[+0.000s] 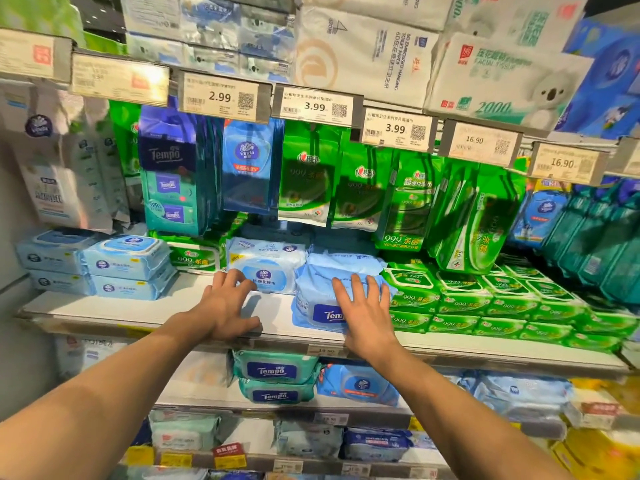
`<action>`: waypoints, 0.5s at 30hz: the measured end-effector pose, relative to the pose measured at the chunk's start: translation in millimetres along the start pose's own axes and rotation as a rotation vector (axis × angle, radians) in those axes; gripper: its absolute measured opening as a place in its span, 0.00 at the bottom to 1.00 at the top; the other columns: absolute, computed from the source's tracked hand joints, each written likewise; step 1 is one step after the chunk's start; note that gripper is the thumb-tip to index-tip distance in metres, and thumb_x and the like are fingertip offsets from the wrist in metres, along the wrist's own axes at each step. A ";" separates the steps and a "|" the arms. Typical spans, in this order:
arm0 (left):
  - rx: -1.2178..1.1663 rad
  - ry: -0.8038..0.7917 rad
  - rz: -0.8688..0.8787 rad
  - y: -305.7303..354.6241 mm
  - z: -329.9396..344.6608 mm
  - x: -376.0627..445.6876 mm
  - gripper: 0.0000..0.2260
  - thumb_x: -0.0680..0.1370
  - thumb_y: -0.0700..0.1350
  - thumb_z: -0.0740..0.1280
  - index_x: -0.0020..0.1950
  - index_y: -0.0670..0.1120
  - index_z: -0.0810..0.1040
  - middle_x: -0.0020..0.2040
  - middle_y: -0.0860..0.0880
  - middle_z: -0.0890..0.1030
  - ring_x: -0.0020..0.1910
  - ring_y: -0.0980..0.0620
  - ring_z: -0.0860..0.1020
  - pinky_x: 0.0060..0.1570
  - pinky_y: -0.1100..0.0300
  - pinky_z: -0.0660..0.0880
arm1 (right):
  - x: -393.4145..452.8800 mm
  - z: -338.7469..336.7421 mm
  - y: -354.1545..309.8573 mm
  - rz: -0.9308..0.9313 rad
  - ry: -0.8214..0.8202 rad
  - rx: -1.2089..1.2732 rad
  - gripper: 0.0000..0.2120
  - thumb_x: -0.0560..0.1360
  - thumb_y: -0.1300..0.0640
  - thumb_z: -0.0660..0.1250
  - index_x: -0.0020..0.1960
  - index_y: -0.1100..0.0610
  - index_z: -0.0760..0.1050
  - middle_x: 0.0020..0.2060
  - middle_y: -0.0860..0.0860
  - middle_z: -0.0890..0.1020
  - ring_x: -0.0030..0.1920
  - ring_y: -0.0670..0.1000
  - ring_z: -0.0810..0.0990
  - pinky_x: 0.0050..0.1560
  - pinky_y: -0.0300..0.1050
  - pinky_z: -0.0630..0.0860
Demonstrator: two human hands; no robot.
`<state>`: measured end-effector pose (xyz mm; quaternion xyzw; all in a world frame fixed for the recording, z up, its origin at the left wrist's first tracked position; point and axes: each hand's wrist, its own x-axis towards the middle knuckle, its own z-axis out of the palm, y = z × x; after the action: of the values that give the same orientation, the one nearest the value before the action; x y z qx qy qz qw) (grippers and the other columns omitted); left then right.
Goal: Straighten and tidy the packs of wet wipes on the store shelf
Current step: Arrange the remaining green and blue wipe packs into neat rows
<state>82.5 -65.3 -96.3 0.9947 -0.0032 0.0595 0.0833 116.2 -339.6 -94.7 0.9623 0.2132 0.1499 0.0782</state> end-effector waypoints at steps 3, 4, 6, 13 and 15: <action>-0.012 -0.007 0.012 1.6 -0.8 2.8 0.36 0.66 0.65 0.64 0.71 0.52 0.64 0.68 0.47 0.62 0.66 0.45 0.58 0.64 0.47 0.64 | 3.9 4.0 2.0 -0.026 0.024 0.011 0.46 0.66 0.60 0.73 0.77 0.50 0.51 0.75 0.60 0.58 0.73 0.68 0.55 0.72 0.66 0.48; -0.007 -0.009 0.016 2.0 -2.3 3.7 0.36 0.66 0.65 0.63 0.71 0.52 0.64 0.67 0.47 0.62 0.66 0.45 0.58 0.63 0.47 0.64 | 4.7 4.2 4.4 -0.030 0.021 0.016 0.47 0.65 0.60 0.74 0.76 0.49 0.51 0.74 0.59 0.59 0.73 0.68 0.55 0.72 0.66 0.49; -0.002 -0.009 0.014 2.8 -5.5 5.1 0.38 0.65 0.66 0.62 0.72 0.51 0.64 0.67 0.47 0.62 0.65 0.45 0.59 0.63 0.47 0.63 | 5.2 3.2 9.3 -0.046 0.003 0.009 0.48 0.64 0.58 0.74 0.76 0.49 0.51 0.74 0.59 0.59 0.72 0.68 0.56 0.72 0.65 0.51; -0.024 -0.028 0.023 0.6 0.1 -0.5 0.36 0.67 0.65 0.65 0.72 0.52 0.64 0.68 0.47 0.62 0.66 0.45 0.59 0.64 0.46 0.64 | 4.0 0.7 24.7 -0.067 -0.001 -0.064 0.48 0.64 0.50 0.75 0.75 0.48 0.50 0.72 0.59 0.62 0.69 0.66 0.61 0.70 0.59 0.60; -0.034 -0.041 0.012 -2.1 1.8 -4.8 0.36 0.67 0.65 0.65 0.72 0.52 0.64 0.68 0.46 0.63 0.66 0.44 0.59 0.65 0.46 0.64 | 4.4 -2.0 25.3 -0.059 -0.002 -0.087 0.48 0.64 0.49 0.75 0.76 0.48 0.51 0.71 0.59 0.62 0.68 0.66 0.62 0.68 0.58 0.62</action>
<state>77.9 -63.5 -99.0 0.9941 -0.0121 0.0396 0.0999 129.1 -360.2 -86.3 0.9514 0.2345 0.1555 0.1249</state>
